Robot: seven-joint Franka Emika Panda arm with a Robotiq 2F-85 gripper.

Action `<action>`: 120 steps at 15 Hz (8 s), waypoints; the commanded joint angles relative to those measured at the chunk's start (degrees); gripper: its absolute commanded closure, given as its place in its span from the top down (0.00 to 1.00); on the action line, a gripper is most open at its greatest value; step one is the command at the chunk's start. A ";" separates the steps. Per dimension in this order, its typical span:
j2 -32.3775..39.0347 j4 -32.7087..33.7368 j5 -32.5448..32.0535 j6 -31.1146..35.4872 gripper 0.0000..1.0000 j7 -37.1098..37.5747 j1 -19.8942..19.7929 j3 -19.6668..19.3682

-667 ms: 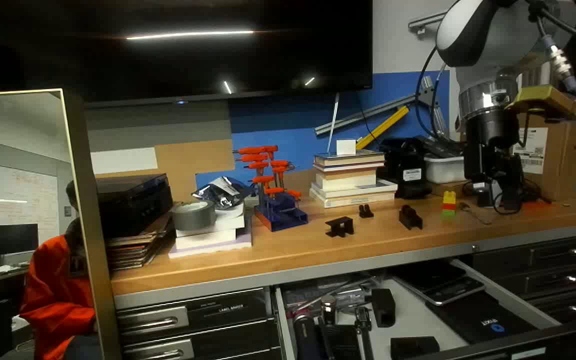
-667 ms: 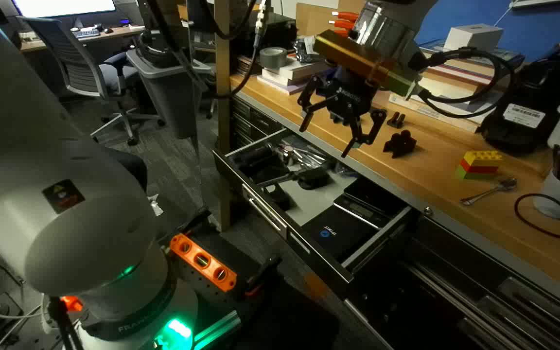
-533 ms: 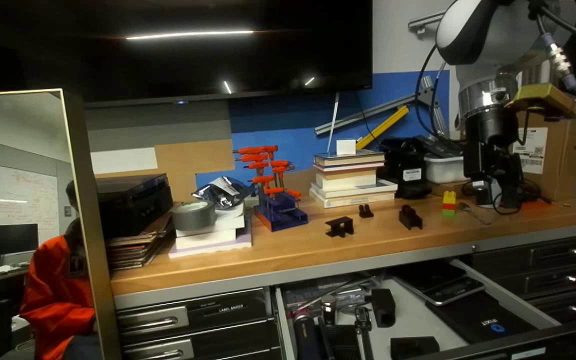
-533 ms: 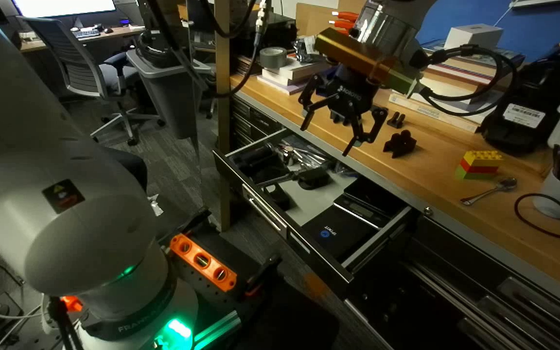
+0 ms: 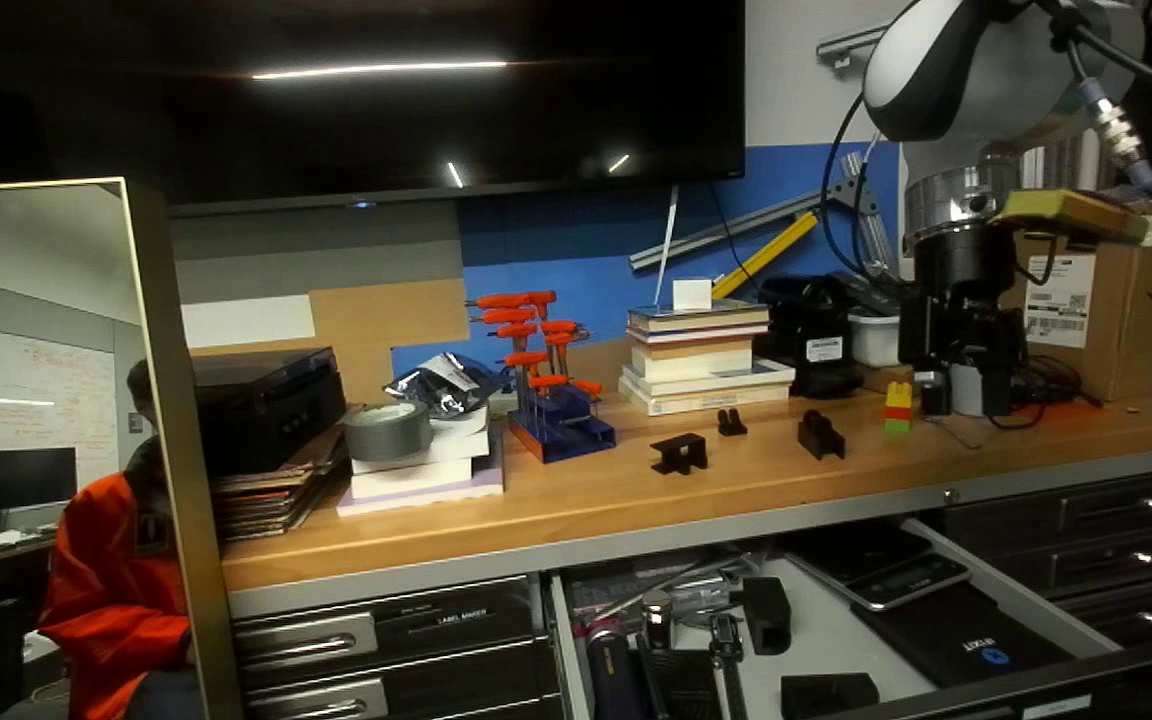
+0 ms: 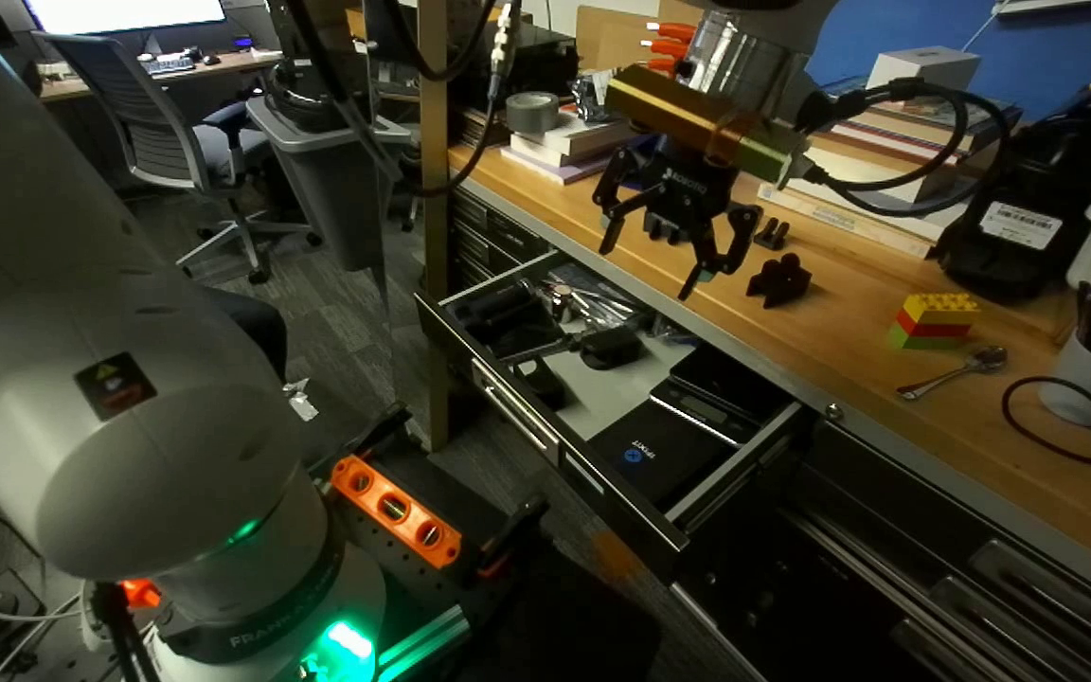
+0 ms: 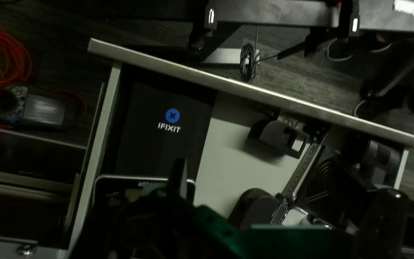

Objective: Put the black objects in the drawer and close it

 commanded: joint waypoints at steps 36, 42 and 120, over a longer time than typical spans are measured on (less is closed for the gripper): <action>32.32 18.61 -13.92 38.88 1.00 41.70 -1.46 3.91; 34.53 20.59 -10.72 38.71 0.42 39.04 -1.87 3.92; 17.68 -6.99 -7.26 48.41 1.00 34.34 8.52 5.84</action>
